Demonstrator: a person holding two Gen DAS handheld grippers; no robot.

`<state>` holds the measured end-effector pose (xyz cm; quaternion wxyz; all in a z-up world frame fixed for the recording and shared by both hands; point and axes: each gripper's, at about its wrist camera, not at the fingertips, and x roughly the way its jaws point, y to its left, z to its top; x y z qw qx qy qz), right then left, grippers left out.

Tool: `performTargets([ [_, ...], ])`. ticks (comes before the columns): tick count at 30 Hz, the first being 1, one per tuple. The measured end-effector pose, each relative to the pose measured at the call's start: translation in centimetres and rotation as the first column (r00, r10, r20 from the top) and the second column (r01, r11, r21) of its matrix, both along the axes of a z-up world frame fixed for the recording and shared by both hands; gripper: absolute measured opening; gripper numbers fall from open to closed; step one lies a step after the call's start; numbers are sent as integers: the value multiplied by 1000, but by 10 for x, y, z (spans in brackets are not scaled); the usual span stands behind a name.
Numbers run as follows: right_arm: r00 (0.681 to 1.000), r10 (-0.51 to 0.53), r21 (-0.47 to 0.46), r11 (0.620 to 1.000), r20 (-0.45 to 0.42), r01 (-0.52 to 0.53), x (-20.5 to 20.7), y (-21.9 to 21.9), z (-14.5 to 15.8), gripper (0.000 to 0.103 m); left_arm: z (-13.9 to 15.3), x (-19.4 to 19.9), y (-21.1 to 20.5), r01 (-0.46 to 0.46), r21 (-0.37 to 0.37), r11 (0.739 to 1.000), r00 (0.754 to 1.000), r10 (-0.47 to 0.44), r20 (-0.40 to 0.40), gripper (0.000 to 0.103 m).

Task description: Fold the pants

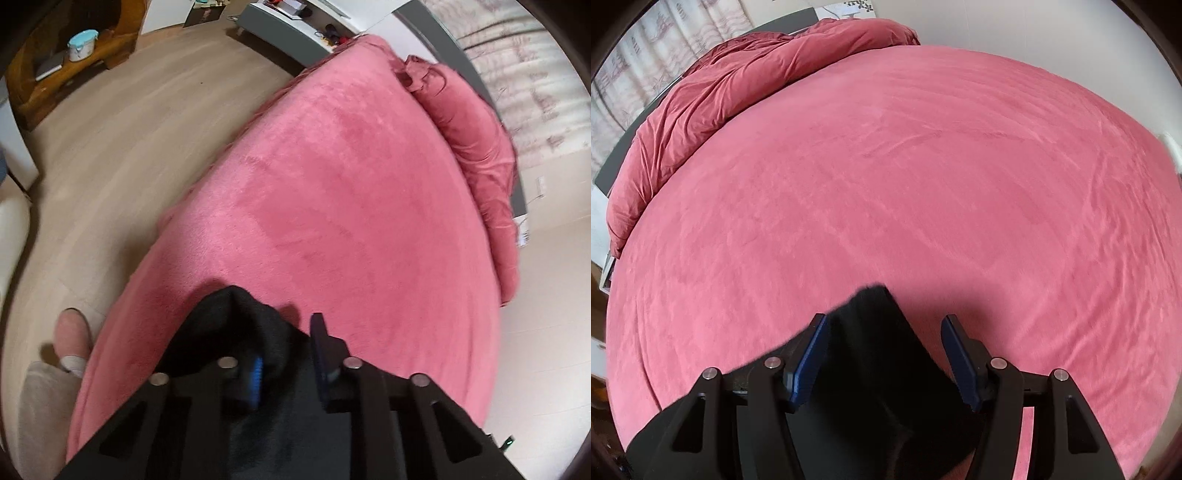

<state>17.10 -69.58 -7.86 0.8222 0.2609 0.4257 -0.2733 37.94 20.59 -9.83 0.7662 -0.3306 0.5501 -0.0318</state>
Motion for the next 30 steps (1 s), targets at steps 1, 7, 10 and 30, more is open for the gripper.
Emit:
performTargets([
  [1, 1000, -3, 9, 1000, -21, 4, 5, -1, -3, 63, -1, 0, 0, -6, 1, 1000, 1000, 6, -3, 16],
  [7, 999, -6, 52, 999, -51, 8, 18, -9, -17, 27, 3, -4, 1, -6, 37, 999, 1000, 6, 6, 7],
  [10, 1000, -2, 41, 999, -23, 3, 12, -8, -8, 18, 14, -9, 1, -7, 63, 998, 999, 4, 39, 5],
  [30, 935, -14, 96, 995, 355, -22, -96, 28, 85, 12, 120, -135, 33, -14, -196, 980, 934, 83, 347, 3],
])
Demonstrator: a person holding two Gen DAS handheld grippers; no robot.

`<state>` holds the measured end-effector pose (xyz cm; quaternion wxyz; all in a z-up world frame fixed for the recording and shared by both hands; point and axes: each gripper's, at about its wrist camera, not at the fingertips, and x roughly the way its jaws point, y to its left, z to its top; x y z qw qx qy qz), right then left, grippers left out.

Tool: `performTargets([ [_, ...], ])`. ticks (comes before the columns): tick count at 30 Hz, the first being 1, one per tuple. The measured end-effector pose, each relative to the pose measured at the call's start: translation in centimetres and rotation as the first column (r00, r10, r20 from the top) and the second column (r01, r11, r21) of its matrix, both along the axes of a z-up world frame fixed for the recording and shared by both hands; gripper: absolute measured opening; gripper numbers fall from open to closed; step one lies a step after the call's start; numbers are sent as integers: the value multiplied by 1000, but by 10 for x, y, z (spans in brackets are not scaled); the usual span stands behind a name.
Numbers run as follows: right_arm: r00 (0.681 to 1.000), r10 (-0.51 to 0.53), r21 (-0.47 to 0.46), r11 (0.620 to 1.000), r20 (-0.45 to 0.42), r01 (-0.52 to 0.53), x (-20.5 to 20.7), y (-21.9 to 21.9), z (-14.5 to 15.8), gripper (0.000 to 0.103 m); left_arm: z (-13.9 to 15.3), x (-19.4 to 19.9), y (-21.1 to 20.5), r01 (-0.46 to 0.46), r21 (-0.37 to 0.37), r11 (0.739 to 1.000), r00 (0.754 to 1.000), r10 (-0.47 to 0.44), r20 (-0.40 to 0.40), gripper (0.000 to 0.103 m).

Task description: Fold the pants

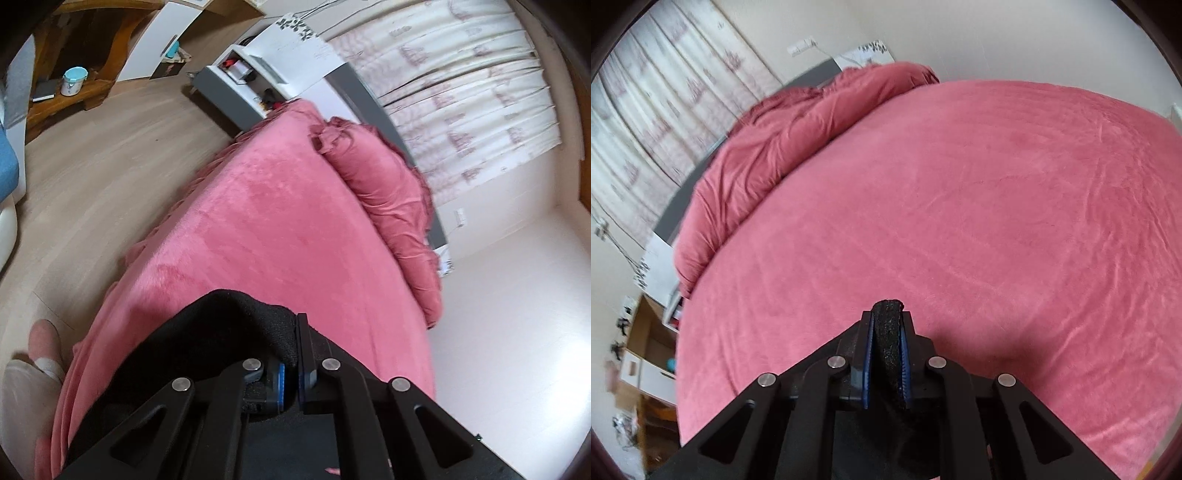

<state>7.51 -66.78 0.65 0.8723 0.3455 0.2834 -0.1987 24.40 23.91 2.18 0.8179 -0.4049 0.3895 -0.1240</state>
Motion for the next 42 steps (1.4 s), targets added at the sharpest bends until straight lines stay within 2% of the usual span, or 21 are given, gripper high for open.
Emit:
performTargets([
  [7, 997, -19, 43, 999, 73, 16, -56, 0, 2, 12, 5, -64, 17, -8, -99, 995, 999, 12, 43, 3],
  [13, 993, -43, 95, 995, 107, 33, -102, -1, -12, 12, -14, -112, 36, -53, -183, 982, 998, 57, 20, 3],
  [20, 979, -64, 164, 986, 195, 32, -152, -8, -29, 11, -37, -166, 52, -95, -267, 959, 995, 101, 9, 3],
  [25, 980, -63, 190, 981, 191, 26, -182, -5, -51, 11, -58, -200, 65, -127, -290, 949, 992, 128, -15, 3],
  [34, 982, -150, 291, 950, 114, 112, -225, -1, -108, 11, -116, -234, 81, -191, -301, 934, 977, 150, -154, 4],
  [39, 983, -169, 333, 933, 67, 137, -246, 3, -128, 18, -133, -245, 87, -222, -276, 935, 965, 170, -201, 6],
  [41, 983, -174, 342, 929, 61, 143, -257, 6, -131, 24, -139, -255, 96, -272, -295, 916, 951, 209, -227, 11],
  [42, 983, -177, 342, 928, 54, 148, -263, 9, -132, 27, -142, -262, 102, -303, -305, 903, 942, 236, -238, 17],
])
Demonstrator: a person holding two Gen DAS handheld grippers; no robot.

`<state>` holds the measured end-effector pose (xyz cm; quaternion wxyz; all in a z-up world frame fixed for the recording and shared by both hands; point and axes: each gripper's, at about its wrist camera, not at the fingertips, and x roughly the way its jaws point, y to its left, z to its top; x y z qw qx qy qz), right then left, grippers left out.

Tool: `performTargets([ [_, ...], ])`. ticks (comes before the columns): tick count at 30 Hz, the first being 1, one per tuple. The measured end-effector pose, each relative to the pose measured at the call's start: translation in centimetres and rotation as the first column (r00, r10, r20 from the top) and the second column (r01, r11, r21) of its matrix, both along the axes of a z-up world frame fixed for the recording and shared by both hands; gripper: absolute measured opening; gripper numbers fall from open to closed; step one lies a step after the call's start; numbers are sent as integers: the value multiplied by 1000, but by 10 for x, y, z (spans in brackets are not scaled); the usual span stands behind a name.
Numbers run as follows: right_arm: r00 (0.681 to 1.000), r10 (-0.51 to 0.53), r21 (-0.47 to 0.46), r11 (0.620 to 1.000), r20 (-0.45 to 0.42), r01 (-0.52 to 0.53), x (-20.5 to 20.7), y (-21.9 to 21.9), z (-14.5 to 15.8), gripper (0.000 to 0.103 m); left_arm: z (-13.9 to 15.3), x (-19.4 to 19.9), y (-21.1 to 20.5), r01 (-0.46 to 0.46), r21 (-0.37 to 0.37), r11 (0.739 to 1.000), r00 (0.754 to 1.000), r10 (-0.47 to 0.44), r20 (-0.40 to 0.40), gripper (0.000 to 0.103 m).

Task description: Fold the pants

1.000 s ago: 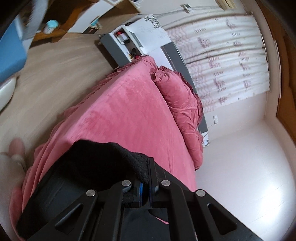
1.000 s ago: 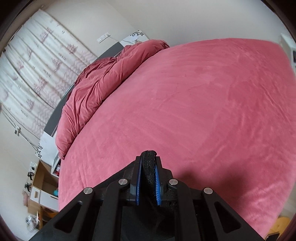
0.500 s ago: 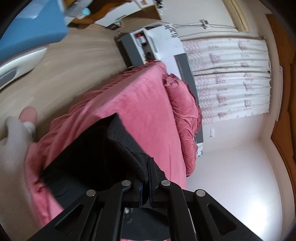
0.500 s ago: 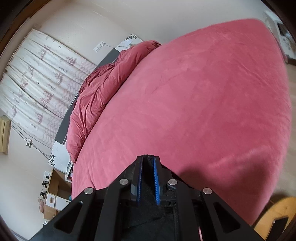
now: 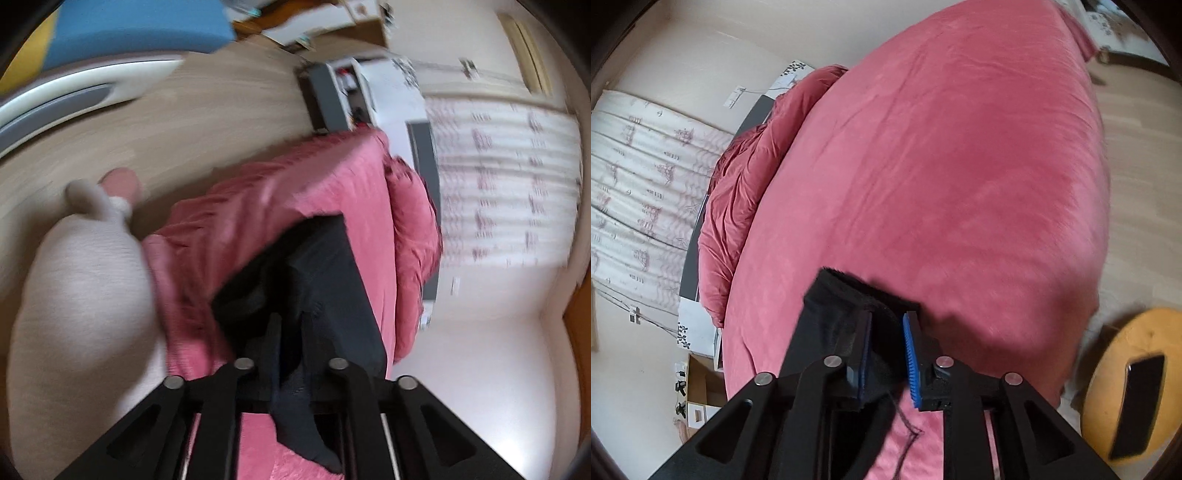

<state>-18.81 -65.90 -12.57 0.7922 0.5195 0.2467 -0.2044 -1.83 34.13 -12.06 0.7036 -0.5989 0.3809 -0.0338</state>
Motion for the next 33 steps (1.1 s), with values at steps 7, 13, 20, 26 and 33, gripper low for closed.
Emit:
performTargets([
  [7, 1000, -4, 44, 999, 11, 4, -24, 26, -4, 44, 12, -36, 17, -116, -103, 988, 993, 119, 26, 25],
  [13, 993, 114, 3, 993, 19, -114, -7, 69, 5, 48, 43, -2, -58, 179, -82, 980, 977, -168, 130, 36],
  [20, 982, 187, -57, 980, -34, -189, 36, 98, 6, 55, 37, 39, -119, 311, 37, 950, 950, -312, 11, 52],
  [26, 981, 192, -24, 981, -40, -193, 60, 100, -5, 50, 15, 46, -123, 283, -25, 959, 954, -285, -97, 56],
  [33, 973, 216, -56, 974, -83, -221, 74, 108, -4, 26, -5, 48, -123, 179, -161, 970, 969, -203, -144, 58],
])
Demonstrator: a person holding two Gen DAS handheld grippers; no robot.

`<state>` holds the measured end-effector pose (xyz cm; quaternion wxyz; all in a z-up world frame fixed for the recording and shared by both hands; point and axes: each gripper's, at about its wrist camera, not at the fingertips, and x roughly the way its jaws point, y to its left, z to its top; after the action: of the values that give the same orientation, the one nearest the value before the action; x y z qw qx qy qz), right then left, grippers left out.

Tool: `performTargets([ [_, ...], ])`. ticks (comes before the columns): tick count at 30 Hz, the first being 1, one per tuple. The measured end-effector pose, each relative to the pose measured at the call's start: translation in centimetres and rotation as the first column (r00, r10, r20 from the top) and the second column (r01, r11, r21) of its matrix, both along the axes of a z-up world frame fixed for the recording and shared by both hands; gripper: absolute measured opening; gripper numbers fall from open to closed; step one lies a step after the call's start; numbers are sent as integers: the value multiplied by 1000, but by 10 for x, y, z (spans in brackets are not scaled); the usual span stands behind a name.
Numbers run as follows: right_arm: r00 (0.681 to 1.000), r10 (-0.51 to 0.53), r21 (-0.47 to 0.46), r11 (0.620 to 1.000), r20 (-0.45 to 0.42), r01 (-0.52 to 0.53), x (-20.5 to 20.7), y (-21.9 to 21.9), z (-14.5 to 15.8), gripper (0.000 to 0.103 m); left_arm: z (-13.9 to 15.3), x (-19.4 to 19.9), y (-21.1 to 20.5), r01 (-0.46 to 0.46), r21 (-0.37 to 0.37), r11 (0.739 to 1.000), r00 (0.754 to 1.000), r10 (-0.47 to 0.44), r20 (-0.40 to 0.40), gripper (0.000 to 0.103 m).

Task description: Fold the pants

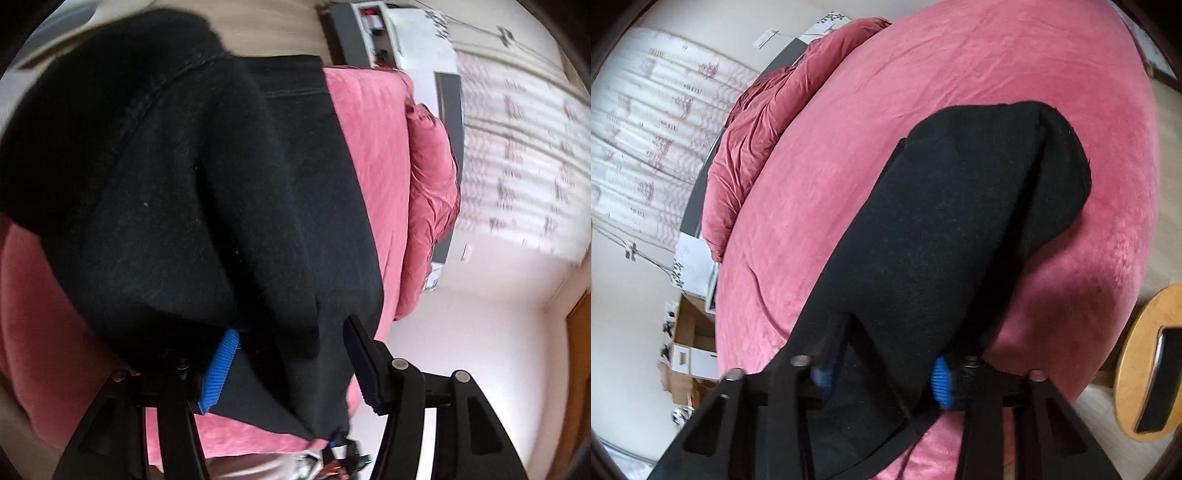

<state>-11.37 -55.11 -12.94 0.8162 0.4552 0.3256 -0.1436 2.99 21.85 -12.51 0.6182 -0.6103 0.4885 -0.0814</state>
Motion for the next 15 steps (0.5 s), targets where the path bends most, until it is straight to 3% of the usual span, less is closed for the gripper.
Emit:
performTargets([
  [2, 1000, 5, 2, 1000, -19, -5, 5, -2, 0, 16, -5, -2, -3, -27, -71, 997, 999, 25, -29, 57],
  [5, 999, -2, 28, 1000, -53, 3, 13, -8, 3, 9, -12, -2, -5, -87, -182, 979, 990, 65, -128, 34],
  [6, 998, -4, 38, 999, -64, 7, 19, -11, 7, 8, -10, 0, -5, -94, -188, 978, 987, 67, -145, 22],
  [8, 997, 1, 57, 998, -80, 3, 29, -14, 16, 8, -2, 7, -2, -101, -159, 982, 984, 74, -164, 14],
  [12, 997, 23, 58, 998, -68, -19, 58, -15, 50, 7, 34, 35, -4, -47, -102, 994, 994, 37, -100, 11],
  [15, 997, 52, 37, 998, 57, -54, 73, -13, 94, 7, 79, 58, -7, 20, -43, 999, 997, -16, 76, 11],
])
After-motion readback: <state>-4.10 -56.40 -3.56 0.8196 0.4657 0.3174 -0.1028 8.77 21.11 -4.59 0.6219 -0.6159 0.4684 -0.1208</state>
